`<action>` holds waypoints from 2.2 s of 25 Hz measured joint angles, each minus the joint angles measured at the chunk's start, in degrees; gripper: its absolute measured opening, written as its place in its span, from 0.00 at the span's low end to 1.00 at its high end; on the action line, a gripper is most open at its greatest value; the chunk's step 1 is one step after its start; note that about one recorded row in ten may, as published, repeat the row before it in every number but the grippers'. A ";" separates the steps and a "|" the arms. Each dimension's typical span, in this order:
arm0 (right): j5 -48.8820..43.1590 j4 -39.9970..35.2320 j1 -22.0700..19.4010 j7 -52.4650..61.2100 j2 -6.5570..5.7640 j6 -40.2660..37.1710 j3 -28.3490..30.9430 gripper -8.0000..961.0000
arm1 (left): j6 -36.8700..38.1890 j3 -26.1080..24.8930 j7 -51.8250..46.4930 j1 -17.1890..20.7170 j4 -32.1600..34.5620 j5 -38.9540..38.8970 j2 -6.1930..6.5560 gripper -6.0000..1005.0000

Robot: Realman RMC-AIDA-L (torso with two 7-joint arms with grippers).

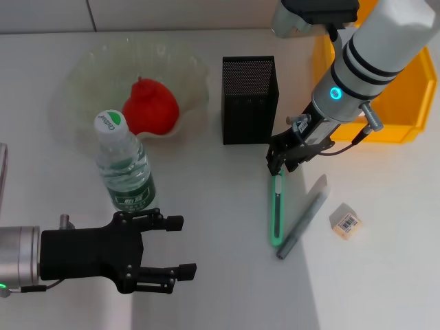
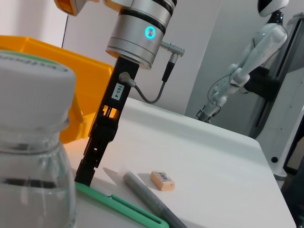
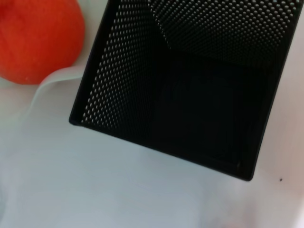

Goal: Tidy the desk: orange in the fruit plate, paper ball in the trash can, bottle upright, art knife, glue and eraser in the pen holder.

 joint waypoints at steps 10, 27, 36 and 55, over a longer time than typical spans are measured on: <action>0.19 -0.23 0.15 0.03 0.00 0.25 0.02 0.31 | -0.28 0.00 0.09 0.22 0.00 0.00 -0.07 0.86; 0.34 0.21 0.12 0.03 0.00 0.43 -0.64 0.44 | -0.73 0.53 0.21 0.33 0.00 0.00 -0.12 0.86; 0.36 0.52 0.24 0.02 0.00 0.65 -1.27 0.43 | -0.84 0.61 0.21 0.18 0.00 0.00 -0.18 0.86; 1.66 1.30 0.35 -0.03 0.00 1.46 -2.97 0.33 | -1.34 0.70 1.07 0.18 -0.80 0.00 -0.18 0.86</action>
